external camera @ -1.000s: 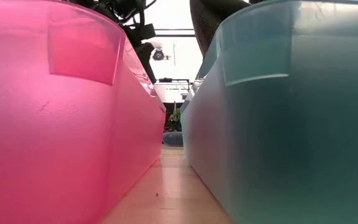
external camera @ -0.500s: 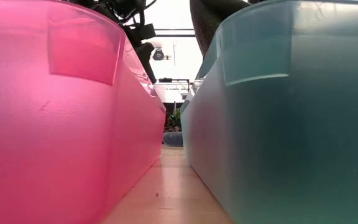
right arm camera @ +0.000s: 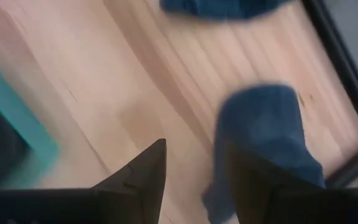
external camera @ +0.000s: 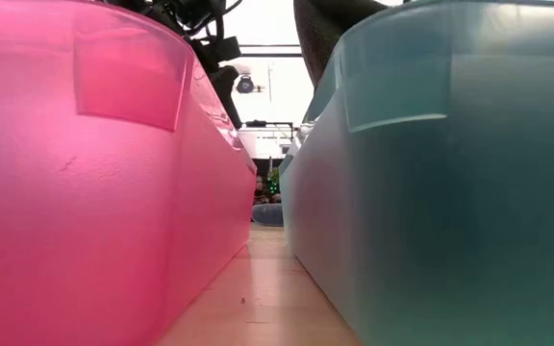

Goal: Pick & Place hat
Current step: Put the right blue cap into the pink bin

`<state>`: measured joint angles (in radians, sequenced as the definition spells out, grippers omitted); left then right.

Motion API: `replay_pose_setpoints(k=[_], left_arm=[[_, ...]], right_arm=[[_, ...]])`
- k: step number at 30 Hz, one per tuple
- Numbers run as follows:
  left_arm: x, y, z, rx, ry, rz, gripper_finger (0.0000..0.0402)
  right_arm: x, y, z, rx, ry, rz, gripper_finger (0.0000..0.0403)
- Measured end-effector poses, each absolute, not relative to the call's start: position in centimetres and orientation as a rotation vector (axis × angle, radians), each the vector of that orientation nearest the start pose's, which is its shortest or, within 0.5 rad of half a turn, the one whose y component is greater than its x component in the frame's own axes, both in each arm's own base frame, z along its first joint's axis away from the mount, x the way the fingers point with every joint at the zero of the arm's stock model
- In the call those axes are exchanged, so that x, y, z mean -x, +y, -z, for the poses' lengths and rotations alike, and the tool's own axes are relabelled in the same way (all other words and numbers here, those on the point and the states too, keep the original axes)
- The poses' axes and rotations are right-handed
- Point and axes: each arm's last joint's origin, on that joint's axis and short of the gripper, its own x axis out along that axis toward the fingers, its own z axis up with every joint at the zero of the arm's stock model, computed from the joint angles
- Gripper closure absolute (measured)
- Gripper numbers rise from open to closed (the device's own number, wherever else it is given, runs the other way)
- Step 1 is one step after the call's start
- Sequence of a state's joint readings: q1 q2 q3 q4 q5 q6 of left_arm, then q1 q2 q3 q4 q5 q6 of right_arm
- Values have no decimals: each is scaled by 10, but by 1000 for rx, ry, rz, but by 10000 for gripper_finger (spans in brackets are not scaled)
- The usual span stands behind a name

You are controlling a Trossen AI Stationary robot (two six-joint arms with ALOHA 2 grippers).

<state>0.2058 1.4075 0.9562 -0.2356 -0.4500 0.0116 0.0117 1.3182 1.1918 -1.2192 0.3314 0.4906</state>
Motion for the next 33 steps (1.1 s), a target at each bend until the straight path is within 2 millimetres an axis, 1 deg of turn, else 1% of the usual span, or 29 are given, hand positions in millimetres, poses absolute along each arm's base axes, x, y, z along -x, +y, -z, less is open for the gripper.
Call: replay_pose_setpoints(k=[3,7,11,16,23,28,33], left_arm=[[-287,73,-252,-96,697,-626,262],[-287,73,-251,-96,698,-625,262],[-287,73,-251,-96,698,-625,262],[-287,73,-252,-96,698,-625,262],[-287,73,-251,-96,698,-625,262],[-287,73,-251,-96,698,-625,262],[-287,73,-251,-96,698,-625,262]], right_arm=[[-216,-6,-275,-188,1335,617,243],[-204,-5,-263,-206,1461,635,243],[-196,-8,-263,-174,1529,676,243],[-195,-17,-263,-162,1508,757,243],[-193,-30,-264,-173,1532,770,243],[-189,-32,-264,-138,1603,711,243],[-189,-31,-263,-146,1643,612,243]])
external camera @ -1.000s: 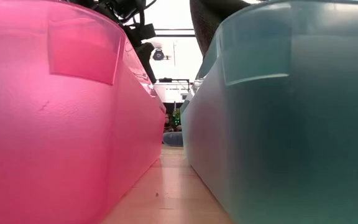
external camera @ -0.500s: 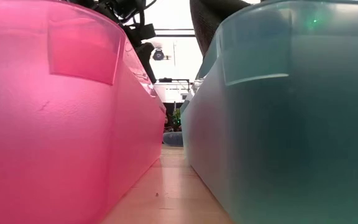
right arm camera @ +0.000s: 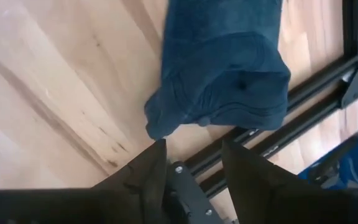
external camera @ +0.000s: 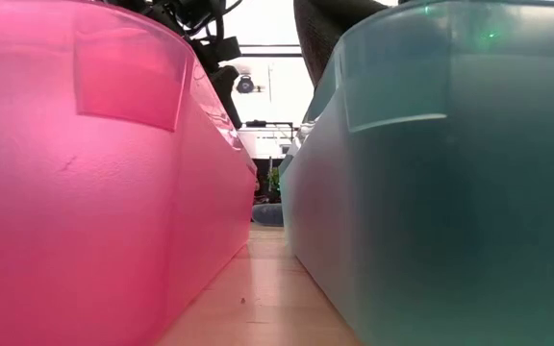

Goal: Pick & Place hat
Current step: Put the right blue cap into the pink bin

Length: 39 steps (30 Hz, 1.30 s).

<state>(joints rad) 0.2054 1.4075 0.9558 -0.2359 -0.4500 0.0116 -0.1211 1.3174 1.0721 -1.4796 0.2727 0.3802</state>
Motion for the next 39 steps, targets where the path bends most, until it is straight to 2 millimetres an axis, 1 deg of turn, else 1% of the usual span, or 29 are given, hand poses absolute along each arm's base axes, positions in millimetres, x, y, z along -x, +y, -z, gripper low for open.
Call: replay_pose_setpoints(k=[5,12,16,20,22,25,29,32,35,39], left_arm=[[-287,73,-251,-94,698,-626,262],[-287,73,-252,-95,697,-625,262],[-287,73,-252,-95,696,-626,262],[-287,73,-251,-83,695,-627,262],[-287,73,-251,-63,688,-634,262],[-287,73,-251,-46,682,-640,262],[-287,73,-251,-47,682,-640,262],[-287,73,-251,-47,683,-640,262],[-287,73,-251,-47,683,-640,262],[-287,73,-251,-47,683,-640,262]], right_arm=[[-191,-32,-263,-54,1651,537,243],[-201,-34,-262,44,1575,431,243],[-201,-41,-259,93,1593,463,243],[-197,-55,-248,60,1636,491,243],[-193,-64,-238,27,1651,522,243],[-188,-78,-223,31,1650,565,243],[-184,-93,-207,47,1623,540,243],[-180,-103,-199,59,1611,533,243],[-176,-111,-194,41,1601,558,243],[-164,-114,-186,-4,1668,569,243]])
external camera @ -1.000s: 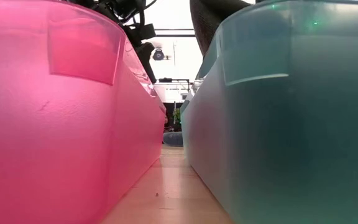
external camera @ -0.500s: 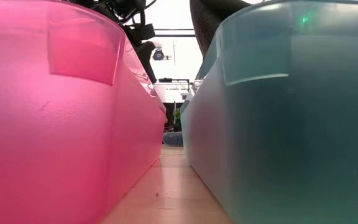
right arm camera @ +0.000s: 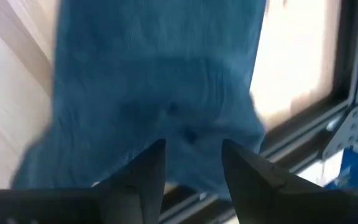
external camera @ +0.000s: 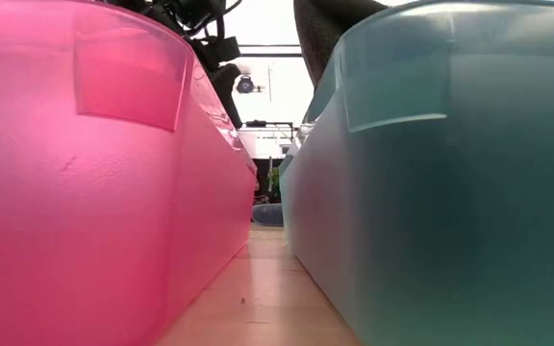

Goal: Pick & Place hat
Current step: Put the right blue cap into the pink bin

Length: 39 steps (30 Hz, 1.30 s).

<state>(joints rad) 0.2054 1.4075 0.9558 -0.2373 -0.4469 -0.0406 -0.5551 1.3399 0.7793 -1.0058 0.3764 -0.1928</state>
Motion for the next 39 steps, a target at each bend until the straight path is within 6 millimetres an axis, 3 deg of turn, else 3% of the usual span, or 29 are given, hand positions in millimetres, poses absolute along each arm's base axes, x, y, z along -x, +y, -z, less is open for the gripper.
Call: replay_pose_setpoints(k=[4,13,18,23,28,34,39], left_arm=[[-287,73,-251,-46,683,-640,262],[-287,72,-251,-46,683,-639,262],[-287,72,-251,-46,683,-638,262],[-287,72,-251,-46,683,-638,262],[-287,72,-251,-48,691,-638,262],[-286,72,-250,-49,703,-637,262],[-286,72,-250,-49,702,-638,262]], right_arm=[[-159,-114,-184,-2,1705,568,243],[-168,-128,-183,158,1625,538,243],[-164,-132,-171,92,1738,524,243],[-173,-141,-156,114,1743,555,248],[-180,-146,-151,140,1706,637,292],[-174,-137,-161,68,1756,736,390],[-176,-129,-187,-122,1734,900,387]])
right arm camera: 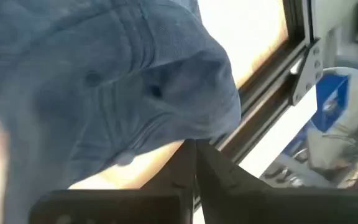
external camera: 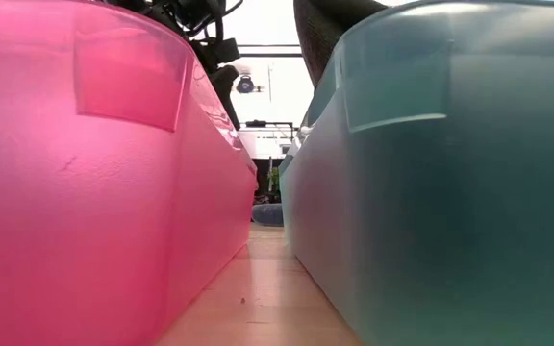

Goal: Pick & Place hat
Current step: Put the right blue cap into the pink bin

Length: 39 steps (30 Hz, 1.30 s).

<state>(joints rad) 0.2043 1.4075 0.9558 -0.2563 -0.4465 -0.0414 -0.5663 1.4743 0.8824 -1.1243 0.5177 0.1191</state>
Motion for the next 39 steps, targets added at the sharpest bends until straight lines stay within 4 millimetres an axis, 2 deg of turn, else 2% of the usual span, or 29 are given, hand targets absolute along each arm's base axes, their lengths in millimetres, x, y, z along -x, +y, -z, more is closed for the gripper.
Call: replay_pose_setpoints(k=[2,6,10,17,24,29,39], left_arm=[[-286,72,-250,-49,701,-638,262],[-286,72,-250,-49,703,-637,262],[-286,72,-249,-50,711,-636,262],[-286,72,-249,-50,713,-636,262],[-286,72,-249,-50,713,-636,262],[-286,72,-249,-51,713,-636,262],[-286,72,-249,-51,714,-636,262]], right_arm=[[-179,-128,-196,-111,1721,865,393],[-183,-131,-200,69,1719,688,398],[-187,-139,-201,190,1700,673,373],[-182,-147,-201,186,1714,662,295],[-185,-154,-196,132,1646,509,237],[-185,-161,-188,128,1678,480,223],[-185,-182,-168,91,1695,496,224]])
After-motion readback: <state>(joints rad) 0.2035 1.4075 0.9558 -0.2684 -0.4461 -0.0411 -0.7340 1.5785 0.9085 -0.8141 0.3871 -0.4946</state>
